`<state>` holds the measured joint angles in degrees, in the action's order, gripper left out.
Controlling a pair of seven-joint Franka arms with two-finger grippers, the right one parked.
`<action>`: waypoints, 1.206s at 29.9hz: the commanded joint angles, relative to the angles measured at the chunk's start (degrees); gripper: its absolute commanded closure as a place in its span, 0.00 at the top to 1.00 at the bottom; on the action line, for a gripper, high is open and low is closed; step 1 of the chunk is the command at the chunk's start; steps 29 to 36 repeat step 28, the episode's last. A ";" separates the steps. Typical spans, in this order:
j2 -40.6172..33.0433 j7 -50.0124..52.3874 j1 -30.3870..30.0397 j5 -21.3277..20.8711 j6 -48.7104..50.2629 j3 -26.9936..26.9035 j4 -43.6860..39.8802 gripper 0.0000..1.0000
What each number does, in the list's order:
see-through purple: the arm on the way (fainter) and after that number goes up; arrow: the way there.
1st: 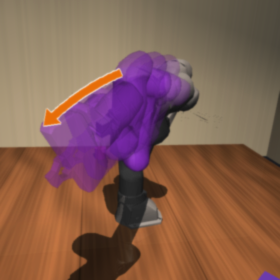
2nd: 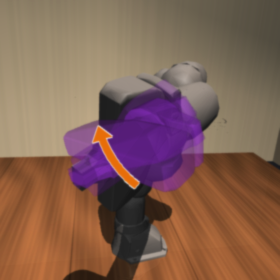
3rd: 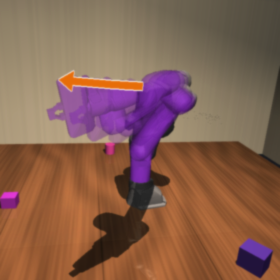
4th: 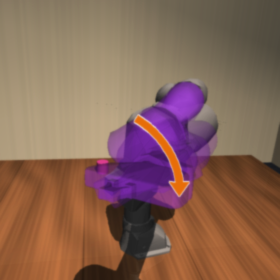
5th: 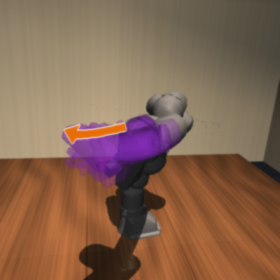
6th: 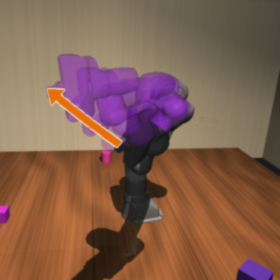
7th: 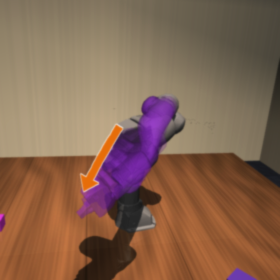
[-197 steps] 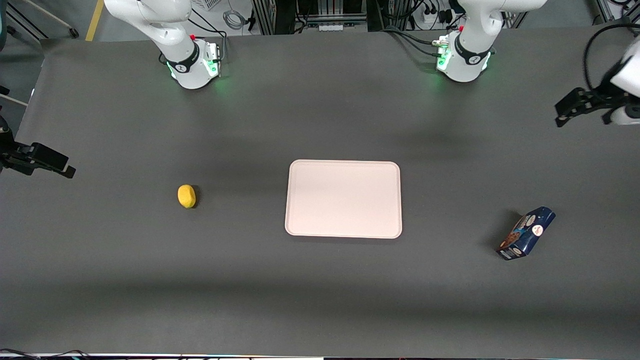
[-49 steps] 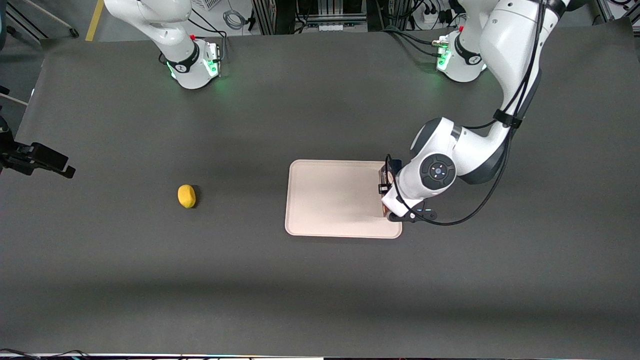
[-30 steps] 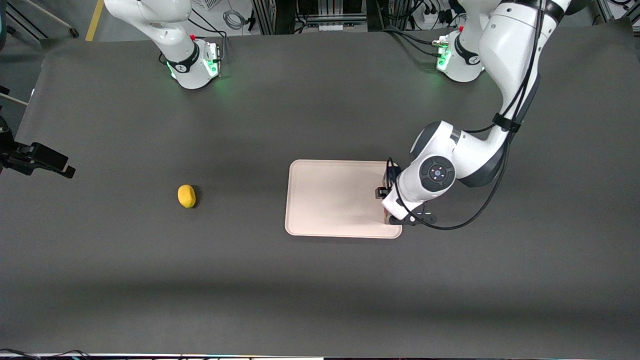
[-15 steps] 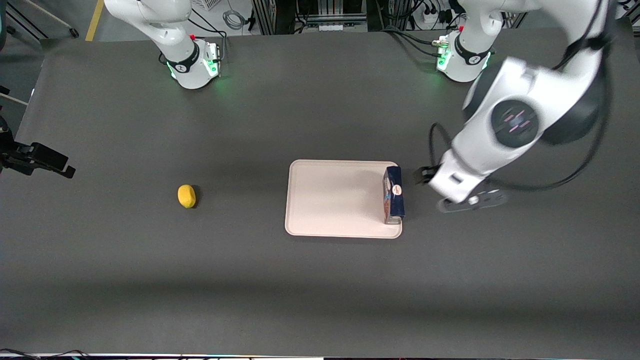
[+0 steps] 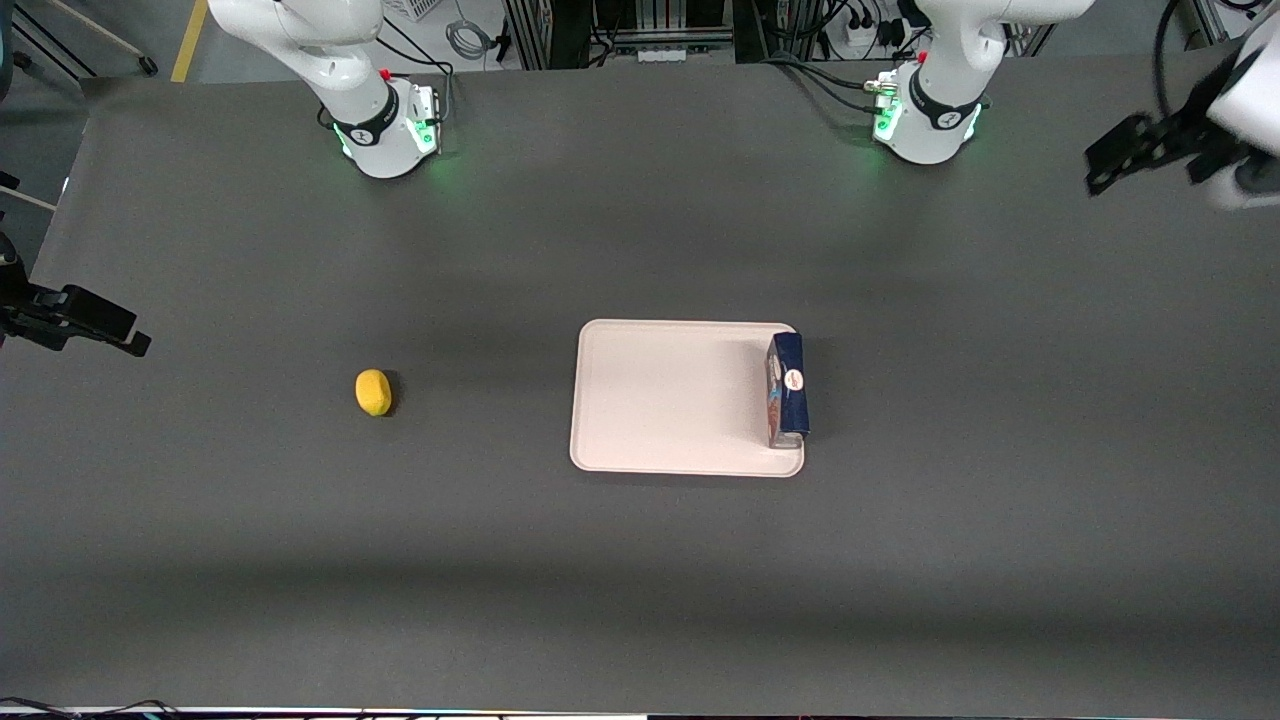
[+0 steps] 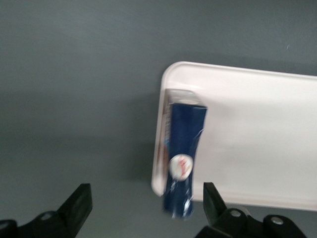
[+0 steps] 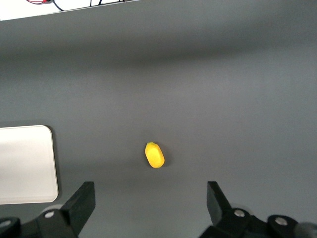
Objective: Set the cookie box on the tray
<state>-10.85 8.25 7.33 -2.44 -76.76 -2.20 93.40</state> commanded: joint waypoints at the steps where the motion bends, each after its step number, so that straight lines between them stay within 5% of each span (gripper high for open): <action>1: -13.74 -2.72 0.41 -0.11 -12.34 -1.49 21.97 1.00; 6: -15.78 -2.72 0.23 -0.11 -18.69 -1.67 28.41 1.00; 36: -16.13 -2.63 -0.74 -0.46 -17.99 -2.02 27.97 1.00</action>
